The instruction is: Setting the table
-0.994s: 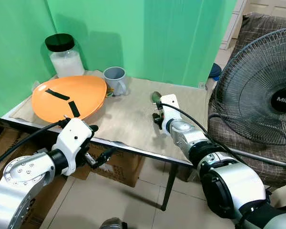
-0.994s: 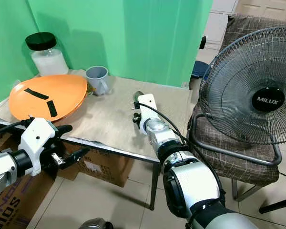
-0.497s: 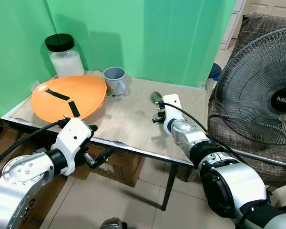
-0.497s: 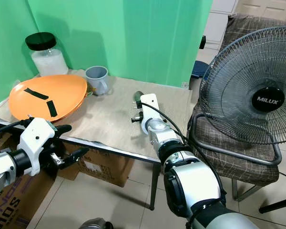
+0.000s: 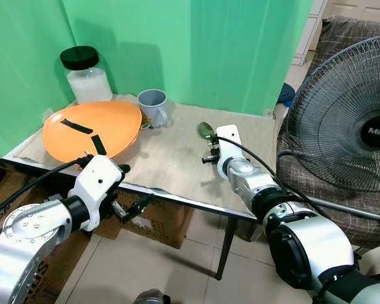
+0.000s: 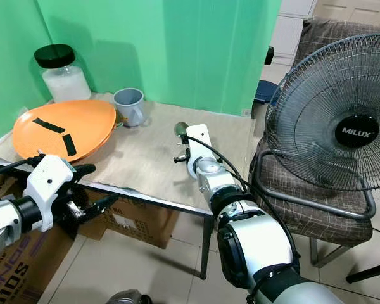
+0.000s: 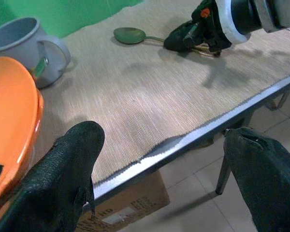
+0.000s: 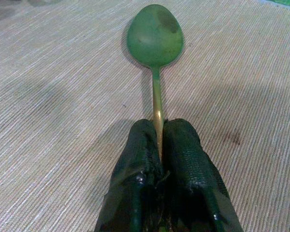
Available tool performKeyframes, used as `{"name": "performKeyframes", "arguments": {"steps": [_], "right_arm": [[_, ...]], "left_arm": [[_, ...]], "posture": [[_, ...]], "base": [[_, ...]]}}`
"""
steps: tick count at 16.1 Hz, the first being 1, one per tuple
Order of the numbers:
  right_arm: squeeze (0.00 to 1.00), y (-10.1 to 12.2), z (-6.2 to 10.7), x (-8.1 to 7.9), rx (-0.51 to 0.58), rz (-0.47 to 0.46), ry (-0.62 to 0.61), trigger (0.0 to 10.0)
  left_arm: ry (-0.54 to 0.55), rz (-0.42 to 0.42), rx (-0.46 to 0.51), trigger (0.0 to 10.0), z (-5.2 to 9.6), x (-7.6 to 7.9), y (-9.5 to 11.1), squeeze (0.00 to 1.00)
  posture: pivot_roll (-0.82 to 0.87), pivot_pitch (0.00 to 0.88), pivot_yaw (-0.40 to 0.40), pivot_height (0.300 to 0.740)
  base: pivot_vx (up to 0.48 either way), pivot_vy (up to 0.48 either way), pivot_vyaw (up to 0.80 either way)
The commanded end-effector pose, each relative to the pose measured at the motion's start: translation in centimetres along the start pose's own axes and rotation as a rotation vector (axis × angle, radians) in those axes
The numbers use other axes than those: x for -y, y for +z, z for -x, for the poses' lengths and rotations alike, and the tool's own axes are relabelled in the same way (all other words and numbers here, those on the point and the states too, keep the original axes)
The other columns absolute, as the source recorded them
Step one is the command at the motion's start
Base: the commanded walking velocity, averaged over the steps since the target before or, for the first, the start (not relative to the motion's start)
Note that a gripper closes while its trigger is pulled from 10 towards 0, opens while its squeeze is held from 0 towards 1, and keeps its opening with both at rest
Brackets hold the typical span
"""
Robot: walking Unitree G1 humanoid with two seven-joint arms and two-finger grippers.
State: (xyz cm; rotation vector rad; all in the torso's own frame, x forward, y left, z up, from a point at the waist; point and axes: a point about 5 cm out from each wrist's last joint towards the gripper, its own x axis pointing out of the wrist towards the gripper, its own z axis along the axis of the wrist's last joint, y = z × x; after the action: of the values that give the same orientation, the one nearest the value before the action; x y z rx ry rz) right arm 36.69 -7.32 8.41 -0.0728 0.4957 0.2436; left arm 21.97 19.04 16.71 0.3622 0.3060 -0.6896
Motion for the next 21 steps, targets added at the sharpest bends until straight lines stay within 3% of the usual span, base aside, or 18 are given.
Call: {"name": "performKeyframes", "arguments": {"steps": [1,3,6,8,10,11,12,13,14,16,19,21], "right_arm": [[0.0,1.4,0.0,0.3,0.044,-0.07,0.019,0.0],[0.0,3.0,0.3,1.3,0.129,-0.138,0.061,0.0],[0.0,3.8,1.2,2.8,0.227,-0.14,0.116,0.0],[0.0,3.6,5.0,3.8,0.358,-0.113,0.192,0.0],[0.0,4.0,7.6,3.8,0.443,-0.144,0.225,0.0],[0.0,4.1,9.2,3.9,0.483,-0.158,0.236,1.9],[0.0,3.5,11.0,4.3,0.512,-0.11,0.189,10.0],[0.0,3.3,11.8,4.4,0.526,-0.089,0.165,10.0],[0.0,2.2,13.9,4.4,0.512,-0.058,0.116,10.0],[0.0,1.4,15.6,4.3,0.508,-0.01,0.061,10.0],[0.0,1.2,16.3,5.0,0.51,0.016,-0.092,10.0],[0.0,0.9,16.2,5.3,0.497,-0.004,-0.137,10.0]], "left_arm": [[0.005,-0.009,0.013,10.0,-0.1,-0.1,0.2,0.0],[0.014,0.002,0.025,10.0,-0.2,0.0,0.2,0.0],[0.019,0.022,0.051,10.0,-0.6,0.4,0.4,0.0],[0.012,0.037,0.063,10.0,-1.1,1.2,0.4,0.0],[0.047,0.059,0.094,10.0,-1.3,1.4,0.6,0.0],[0.084,0.074,0.12,10.0,-1.3,1.5,0.8,0.0],[0.163,0.098,0.168,10.0,-1.4,1.8,1.1,0.0],[0.197,0.111,0.184,10.0,-1.4,2.0,1.2,0.0],[0.299,0.171,0.229,10.0,-1.6,2.3,1.6,0.0],[0.385,0.188,0.247,10.0,-1.8,2.4,1.9,0.0],[0.546,0.169,0.175,10.0,-1.3,0.8,0.8,0.0],[0.551,0.155,0.204,10.0,-1.4,0.8,1.4,0.0]], "posture": [[0.13,0.0,0.039,0.74],[0.12,0.0,0.032,0.74],[0.11,0.0,0.029,0.74],[0.09,0.0,0.038,0.74],[0.08,0.0,0.046,0.74],[0.06,0.0,0.047,0.74],[0.04,0.0,0.045,0.74],[0.04,0.0,0.043,0.74],[0.03,0.0,0.034,0.74],[0.04,0.0,0.017,0.74],[0.04,0.0,0.011,0.74],[0.05,0.0,0.004,0.74]], "base": [[0.0,0.0,0.0],[0.0,0.0,0.0],[0.0,0.0,0.0],[0.0,0.0,0.0],[0.0,0.0,0.0],[0.0,0.0,0.0],[0.0,0.0,0.0],[0.0,0.0,0.0],[0.0,0.0,0.0],[0.0,0.0,-0.8],[0.0,0.0,-0.8],[0.0,0.0,-0.8]]}}
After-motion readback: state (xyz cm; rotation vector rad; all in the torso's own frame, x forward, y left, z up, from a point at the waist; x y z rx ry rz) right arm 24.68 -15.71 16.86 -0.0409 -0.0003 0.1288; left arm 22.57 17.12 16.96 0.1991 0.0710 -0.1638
